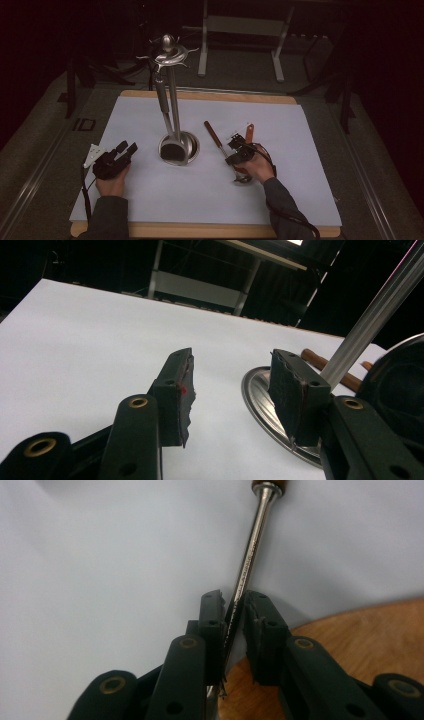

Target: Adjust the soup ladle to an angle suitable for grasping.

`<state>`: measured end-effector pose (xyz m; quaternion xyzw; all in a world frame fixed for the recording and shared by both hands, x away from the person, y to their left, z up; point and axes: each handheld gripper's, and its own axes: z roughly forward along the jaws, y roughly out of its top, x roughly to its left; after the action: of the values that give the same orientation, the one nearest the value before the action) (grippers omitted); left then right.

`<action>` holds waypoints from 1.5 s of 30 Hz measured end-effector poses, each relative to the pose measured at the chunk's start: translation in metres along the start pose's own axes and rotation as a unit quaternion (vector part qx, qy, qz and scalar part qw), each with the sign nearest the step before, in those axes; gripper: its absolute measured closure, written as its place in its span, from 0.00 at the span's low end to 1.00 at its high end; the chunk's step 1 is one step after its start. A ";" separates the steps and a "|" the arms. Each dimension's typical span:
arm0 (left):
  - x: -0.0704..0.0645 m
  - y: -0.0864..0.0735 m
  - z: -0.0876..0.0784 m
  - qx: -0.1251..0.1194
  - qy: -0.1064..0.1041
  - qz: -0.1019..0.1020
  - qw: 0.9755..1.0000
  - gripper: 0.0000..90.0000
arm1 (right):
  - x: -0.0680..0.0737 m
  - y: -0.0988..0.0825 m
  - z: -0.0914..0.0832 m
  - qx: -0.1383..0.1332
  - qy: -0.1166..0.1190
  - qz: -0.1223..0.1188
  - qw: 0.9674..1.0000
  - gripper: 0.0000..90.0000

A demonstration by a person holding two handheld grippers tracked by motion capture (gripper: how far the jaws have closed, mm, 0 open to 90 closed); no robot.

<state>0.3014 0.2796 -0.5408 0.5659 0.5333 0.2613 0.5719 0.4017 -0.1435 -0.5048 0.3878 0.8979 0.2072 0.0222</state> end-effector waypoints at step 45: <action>0.001 0.000 0.001 0.002 -0.001 -0.001 1.000 0.59 | 0.011 0.051 0.017 0.066 -0.021 -0.056 0.996 0.79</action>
<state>0.3027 0.2797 -0.5412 0.5667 0.5337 0.2594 0.5716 0.4327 -0.0990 -0.4988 0.3419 0.9292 0.1376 0.0267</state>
